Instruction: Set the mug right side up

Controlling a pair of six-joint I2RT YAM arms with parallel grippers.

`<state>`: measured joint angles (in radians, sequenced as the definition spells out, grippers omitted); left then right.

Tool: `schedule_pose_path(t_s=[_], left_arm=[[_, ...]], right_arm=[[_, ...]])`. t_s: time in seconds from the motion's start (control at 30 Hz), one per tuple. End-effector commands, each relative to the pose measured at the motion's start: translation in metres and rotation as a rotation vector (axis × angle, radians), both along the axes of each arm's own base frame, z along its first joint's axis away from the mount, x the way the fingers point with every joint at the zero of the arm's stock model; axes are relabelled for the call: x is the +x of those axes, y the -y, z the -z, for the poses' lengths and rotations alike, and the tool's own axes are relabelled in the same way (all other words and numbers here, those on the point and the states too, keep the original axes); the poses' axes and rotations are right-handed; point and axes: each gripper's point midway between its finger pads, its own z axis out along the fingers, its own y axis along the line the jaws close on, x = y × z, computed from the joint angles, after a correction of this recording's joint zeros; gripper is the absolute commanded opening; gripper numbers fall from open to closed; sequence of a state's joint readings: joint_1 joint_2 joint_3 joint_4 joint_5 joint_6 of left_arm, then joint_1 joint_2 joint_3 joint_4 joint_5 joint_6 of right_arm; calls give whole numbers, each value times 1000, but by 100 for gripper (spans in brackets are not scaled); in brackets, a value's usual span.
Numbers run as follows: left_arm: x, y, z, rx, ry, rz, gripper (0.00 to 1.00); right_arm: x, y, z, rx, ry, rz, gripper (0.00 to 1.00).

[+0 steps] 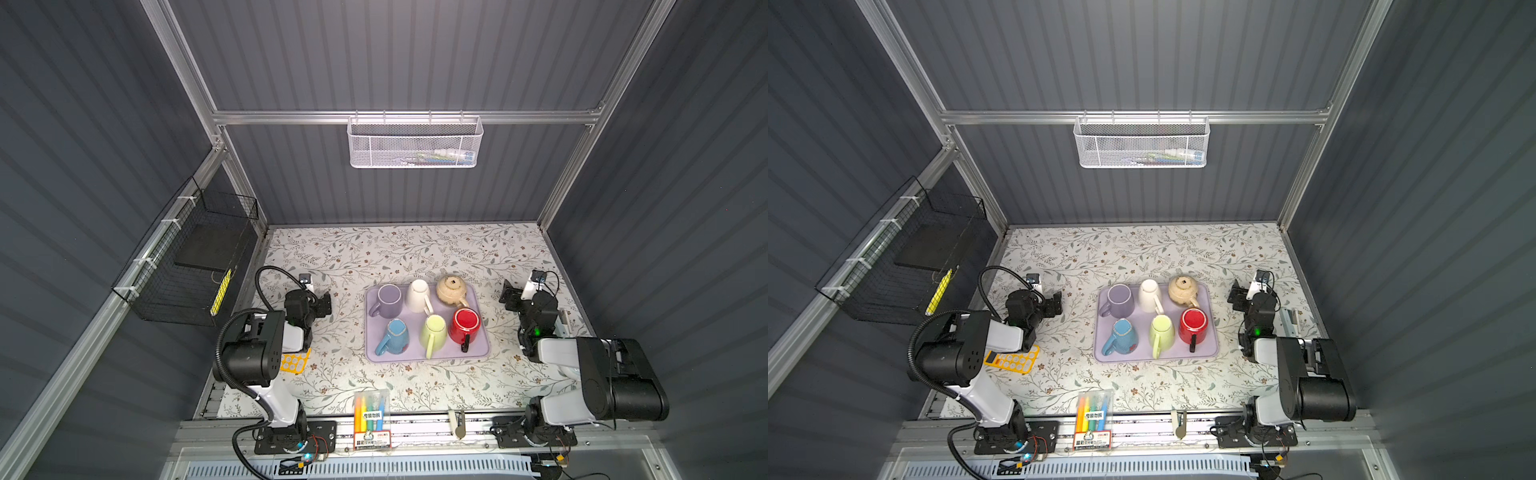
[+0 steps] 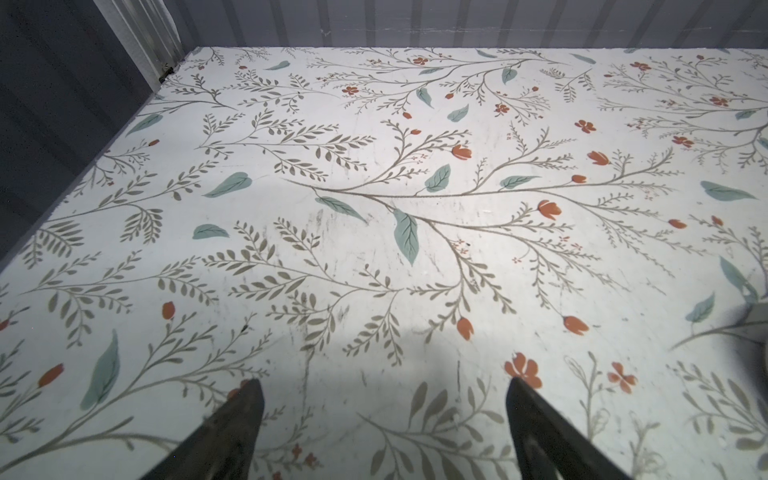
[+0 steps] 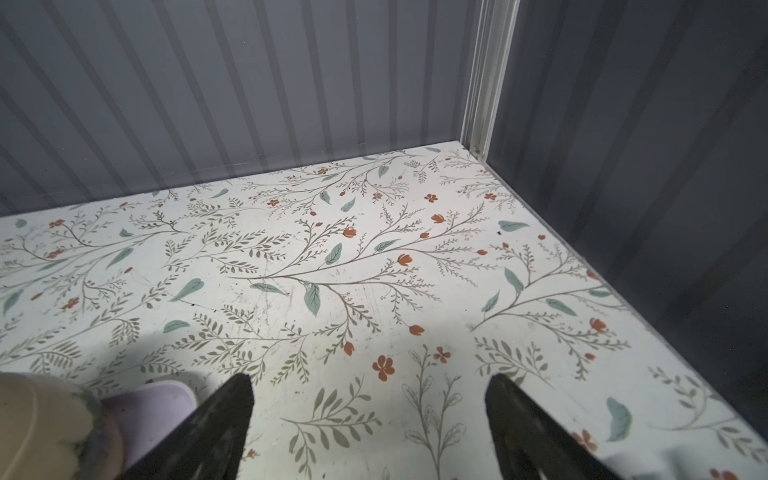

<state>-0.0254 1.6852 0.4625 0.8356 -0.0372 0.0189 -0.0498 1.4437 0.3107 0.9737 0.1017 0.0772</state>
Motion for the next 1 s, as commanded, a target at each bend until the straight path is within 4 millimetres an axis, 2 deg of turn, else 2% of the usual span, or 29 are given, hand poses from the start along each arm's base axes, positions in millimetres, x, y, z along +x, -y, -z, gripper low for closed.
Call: schedule_pose_path(t_s=[0.0,0.13,0.23,0.33,0.43,0.53,0.63,0.7,0.87,0.97], left_arm=[[8,2,-47,10,54,7,89],[8,-5,-99,-17,115,-50,89],[11,-2,-124,-35,112,-72,90],[12,21,-145,22,97,-31,93],[8,52,-169,89,110,23,93],[4,72,-189,47,109,78,92],[-6,93,-194,11,75,163,91],[-16,102,-191,42,46,170,90],[-49,134,-173,10,-10,272,88],[-64,150,-172,24,-24,331,88]], right_arm=[[3,6,-20,5,-12,30,84],[3,7,-38,-21,-54,68,82],[4,5,-52,-11,-90,76,81],[2,-8,-63,32,-132,24,79],[-4,-31,-77,92,-151,-42,78],[-15,-56,-92,107,-164,-96,76],[-31,-77,-98,118,-217,-123,75],[-41,-82,-100,121,-253,-113,74],[-74,-96,-90,182,-364,-132,71],[-88,-103,-79,181,-414,-149,70]])
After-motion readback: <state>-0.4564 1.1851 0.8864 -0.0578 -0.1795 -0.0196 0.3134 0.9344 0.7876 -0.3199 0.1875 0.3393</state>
